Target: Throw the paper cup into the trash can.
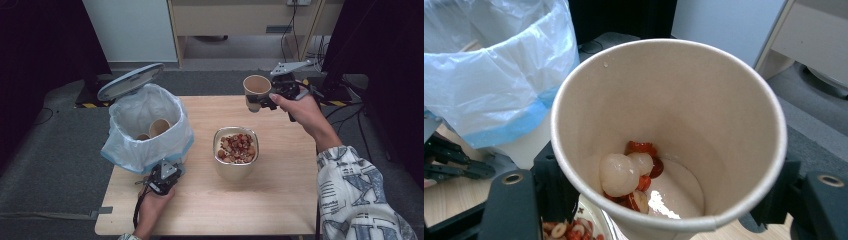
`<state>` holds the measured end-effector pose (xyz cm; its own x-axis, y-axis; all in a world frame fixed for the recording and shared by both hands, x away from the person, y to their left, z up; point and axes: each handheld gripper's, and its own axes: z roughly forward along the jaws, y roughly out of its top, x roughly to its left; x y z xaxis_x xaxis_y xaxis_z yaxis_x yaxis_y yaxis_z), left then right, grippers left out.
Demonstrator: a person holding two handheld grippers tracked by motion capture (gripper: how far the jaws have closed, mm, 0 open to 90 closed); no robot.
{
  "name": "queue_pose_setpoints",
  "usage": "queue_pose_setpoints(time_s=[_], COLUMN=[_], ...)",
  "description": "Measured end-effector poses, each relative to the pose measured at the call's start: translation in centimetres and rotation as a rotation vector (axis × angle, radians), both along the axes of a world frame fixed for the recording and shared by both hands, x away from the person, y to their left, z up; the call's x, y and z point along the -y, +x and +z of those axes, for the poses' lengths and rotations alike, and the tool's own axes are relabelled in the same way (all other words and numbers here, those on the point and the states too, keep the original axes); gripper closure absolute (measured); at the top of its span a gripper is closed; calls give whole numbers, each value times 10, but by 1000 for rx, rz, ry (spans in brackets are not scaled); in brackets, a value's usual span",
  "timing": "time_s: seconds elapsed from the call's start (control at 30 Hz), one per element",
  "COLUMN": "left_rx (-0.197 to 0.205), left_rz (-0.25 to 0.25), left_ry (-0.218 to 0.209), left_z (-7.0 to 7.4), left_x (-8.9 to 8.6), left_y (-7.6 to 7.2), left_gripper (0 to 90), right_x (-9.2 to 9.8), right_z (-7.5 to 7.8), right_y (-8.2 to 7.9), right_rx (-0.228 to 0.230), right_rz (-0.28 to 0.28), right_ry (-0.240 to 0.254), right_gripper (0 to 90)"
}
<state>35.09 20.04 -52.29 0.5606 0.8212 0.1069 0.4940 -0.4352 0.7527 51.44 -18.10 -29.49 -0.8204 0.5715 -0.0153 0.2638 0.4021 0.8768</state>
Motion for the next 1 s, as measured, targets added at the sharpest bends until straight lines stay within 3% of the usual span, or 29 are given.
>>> queue_pose_setpoints(time_s=[1.0], left_rx=[-2], left_rz=[-1], left_ry=[7], left_z=[0], left_x=[0], left_y=[0], left_gripper=[881], right_x=[-46], right_z=[12], right_y=[-8], right_rx=[-14], right_rz=[60], right_ry=[24], right_gripper=[298])
